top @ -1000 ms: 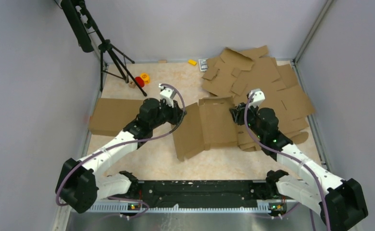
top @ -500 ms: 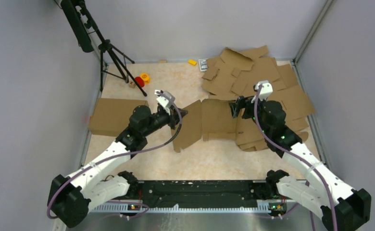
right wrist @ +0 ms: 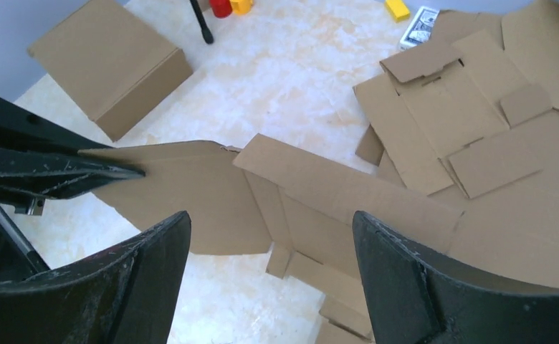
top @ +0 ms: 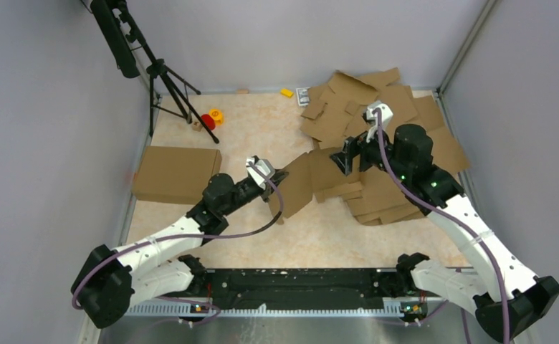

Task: Fold the paper box
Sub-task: Fold the paper box at the center of the board.

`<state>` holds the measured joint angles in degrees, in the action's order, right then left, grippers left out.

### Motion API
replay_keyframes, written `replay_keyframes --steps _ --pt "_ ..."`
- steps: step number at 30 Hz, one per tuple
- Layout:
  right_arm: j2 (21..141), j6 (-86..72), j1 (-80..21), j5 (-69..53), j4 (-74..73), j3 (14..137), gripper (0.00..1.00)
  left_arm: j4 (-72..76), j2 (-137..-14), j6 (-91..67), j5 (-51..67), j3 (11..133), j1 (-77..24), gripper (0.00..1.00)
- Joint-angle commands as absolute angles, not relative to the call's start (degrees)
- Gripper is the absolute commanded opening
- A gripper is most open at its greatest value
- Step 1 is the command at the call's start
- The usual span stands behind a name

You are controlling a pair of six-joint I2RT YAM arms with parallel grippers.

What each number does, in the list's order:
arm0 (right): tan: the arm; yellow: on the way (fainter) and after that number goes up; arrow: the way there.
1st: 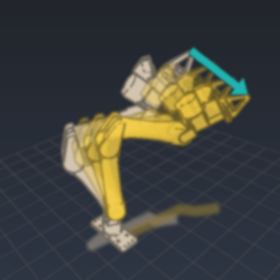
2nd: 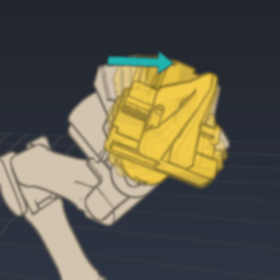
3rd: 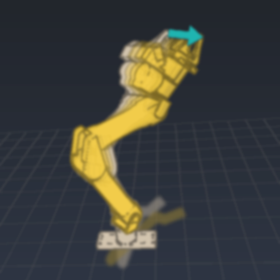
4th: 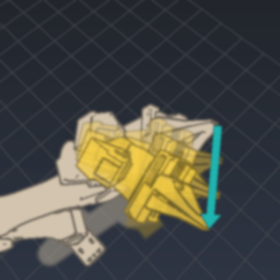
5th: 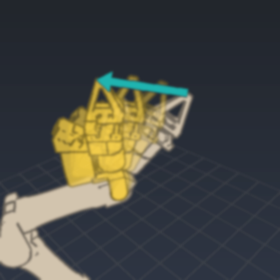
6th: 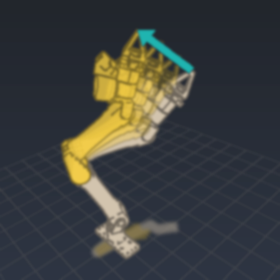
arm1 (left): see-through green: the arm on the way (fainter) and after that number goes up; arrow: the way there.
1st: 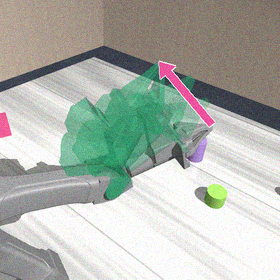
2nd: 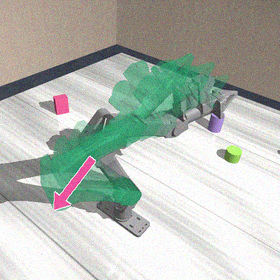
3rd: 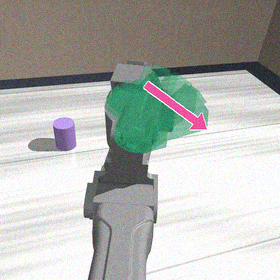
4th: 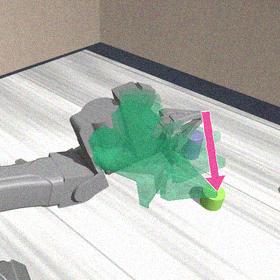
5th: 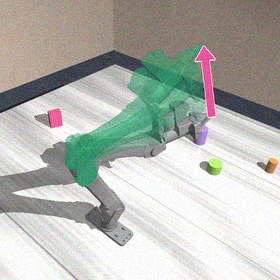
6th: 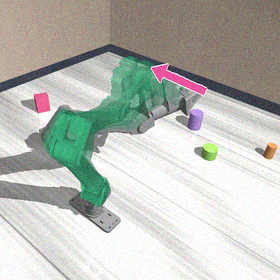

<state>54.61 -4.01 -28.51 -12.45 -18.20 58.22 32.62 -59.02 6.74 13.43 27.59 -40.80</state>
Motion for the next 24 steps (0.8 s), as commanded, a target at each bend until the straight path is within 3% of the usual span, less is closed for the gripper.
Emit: replay_keyframes --steps 1,13,19,24 --pt "56.4 -3.7 -29.1 -11.8 -24.1 63.8 0.82 34.7 -58.4 11.0 13.7 27.9 -42.0 0.16" --pt "56.1 -3.6 -29.1 6.6 -24.2 62.3 0.87 14.8 -60.0 12.6 14.1 38.5 -42.6 0.32" --pt "45.1 -6.7 -29.1 10.8 -13.6 50.3 0.84 -9.5 -69.5 11.7 14.8 54.5 -42.6 0.34" --pt "41.7 -8.0 -29.1 9.9 -12.8 47.9 0.85 -31.8 -83.5 10.4 13.7 72.6 -42.6 0.13"
